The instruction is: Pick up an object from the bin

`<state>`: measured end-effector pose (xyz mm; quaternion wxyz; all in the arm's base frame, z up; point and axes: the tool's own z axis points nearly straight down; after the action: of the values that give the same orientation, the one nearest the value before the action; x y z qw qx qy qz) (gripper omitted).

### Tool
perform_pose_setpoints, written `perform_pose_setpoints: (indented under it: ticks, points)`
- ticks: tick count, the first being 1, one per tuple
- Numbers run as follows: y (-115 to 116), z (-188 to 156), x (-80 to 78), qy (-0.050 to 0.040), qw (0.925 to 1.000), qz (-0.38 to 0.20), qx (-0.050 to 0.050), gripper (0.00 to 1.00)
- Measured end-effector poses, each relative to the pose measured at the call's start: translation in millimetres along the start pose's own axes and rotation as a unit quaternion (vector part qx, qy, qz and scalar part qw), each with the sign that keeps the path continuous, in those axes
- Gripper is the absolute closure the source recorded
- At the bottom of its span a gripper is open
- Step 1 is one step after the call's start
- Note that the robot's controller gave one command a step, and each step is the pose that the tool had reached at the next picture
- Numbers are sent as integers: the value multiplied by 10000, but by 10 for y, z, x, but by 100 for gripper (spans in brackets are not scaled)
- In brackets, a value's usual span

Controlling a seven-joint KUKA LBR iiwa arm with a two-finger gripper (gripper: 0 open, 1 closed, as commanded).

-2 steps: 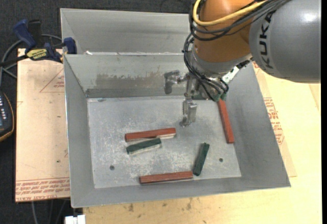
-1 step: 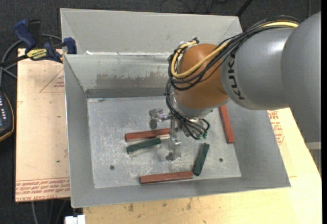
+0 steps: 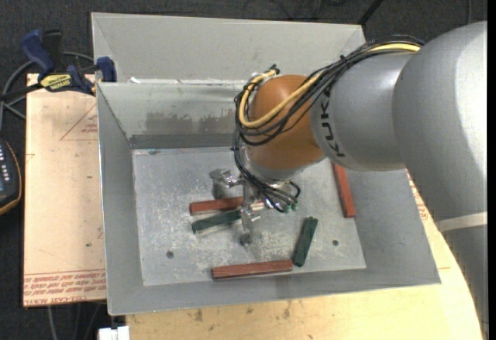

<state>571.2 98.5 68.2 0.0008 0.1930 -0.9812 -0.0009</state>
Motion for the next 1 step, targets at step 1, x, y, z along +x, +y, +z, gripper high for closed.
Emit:
perform_pose_setpoints:
  ticks: [1]
  points:
    - [-8, -22, -7, -16, 10000, 6, 5, 100]
